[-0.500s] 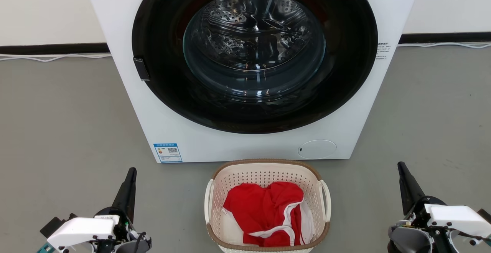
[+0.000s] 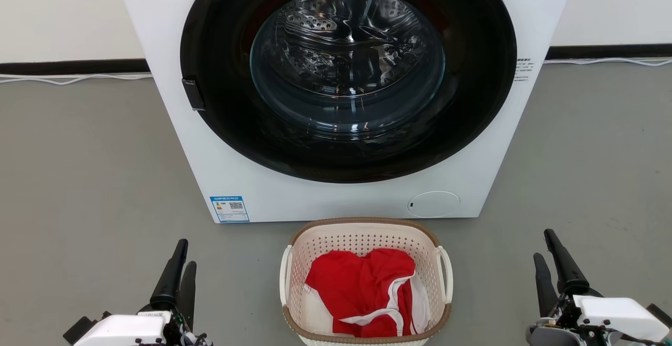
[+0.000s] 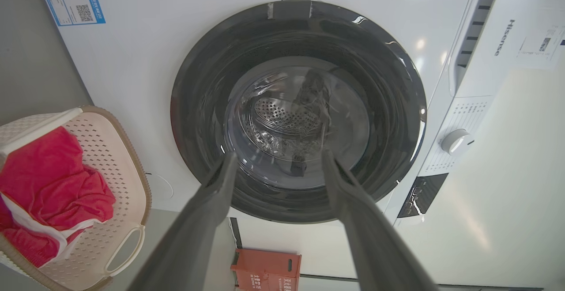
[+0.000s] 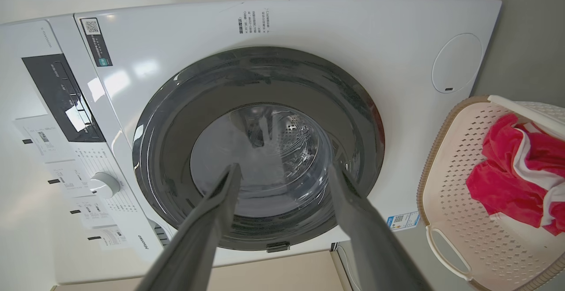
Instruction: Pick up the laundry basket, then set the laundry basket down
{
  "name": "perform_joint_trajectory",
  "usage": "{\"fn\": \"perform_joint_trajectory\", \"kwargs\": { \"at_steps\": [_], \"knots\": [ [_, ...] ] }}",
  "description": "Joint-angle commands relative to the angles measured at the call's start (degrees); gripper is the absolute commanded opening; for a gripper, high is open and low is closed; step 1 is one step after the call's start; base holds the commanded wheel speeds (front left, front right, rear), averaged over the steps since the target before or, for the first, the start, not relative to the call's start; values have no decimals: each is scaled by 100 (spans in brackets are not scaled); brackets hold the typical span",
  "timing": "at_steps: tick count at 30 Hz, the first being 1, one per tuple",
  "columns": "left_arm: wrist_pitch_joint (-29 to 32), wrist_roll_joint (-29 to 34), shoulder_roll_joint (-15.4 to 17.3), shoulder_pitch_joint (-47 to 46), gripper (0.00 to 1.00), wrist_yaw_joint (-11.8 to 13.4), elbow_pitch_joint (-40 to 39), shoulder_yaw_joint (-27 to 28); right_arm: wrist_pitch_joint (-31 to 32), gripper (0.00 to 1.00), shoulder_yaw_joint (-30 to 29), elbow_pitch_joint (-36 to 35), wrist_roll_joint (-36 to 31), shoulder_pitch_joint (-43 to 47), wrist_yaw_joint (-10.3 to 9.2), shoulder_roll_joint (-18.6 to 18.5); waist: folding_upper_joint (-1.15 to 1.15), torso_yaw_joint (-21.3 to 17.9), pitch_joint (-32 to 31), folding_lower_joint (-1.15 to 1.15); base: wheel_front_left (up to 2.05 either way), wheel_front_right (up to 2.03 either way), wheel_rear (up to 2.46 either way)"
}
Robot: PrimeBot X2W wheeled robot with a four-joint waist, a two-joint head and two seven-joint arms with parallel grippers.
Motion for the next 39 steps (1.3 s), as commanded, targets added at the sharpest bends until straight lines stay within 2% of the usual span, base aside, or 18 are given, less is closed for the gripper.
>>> {"fn": "perform_joint_trajectory", "kwargs": {
  "at_steps": [1, 10, 28, 39],
  "knots": [
    [-58, 34, 40, -91, 100, -6, -187, -5, -70, 100, 49, -215, -48, -120, 6, -43, 0, -1, 4, -2, 0, 0, 0],
    [-211, 376, 47, -24, 100, -9, -216, -37, -222, 100, 104, -308, -516, -78, 9, -48, 0, -8, 10, -2, 0, 0, 0],
    [-519, 1787, 61, 102, 100, 125, -427, -159, -525, 100, 232, -580, -2870, -23, 16, -75, 0, -41, 17, -2, 0, 0, 0],
    [-689, 2723, 69, 176, 100, 203, -493, -255, -692, 100, 296, -685, -3799, 16, 19, -70, 0, -64, 11, -2, 0, 0, 0]
  ]
}}
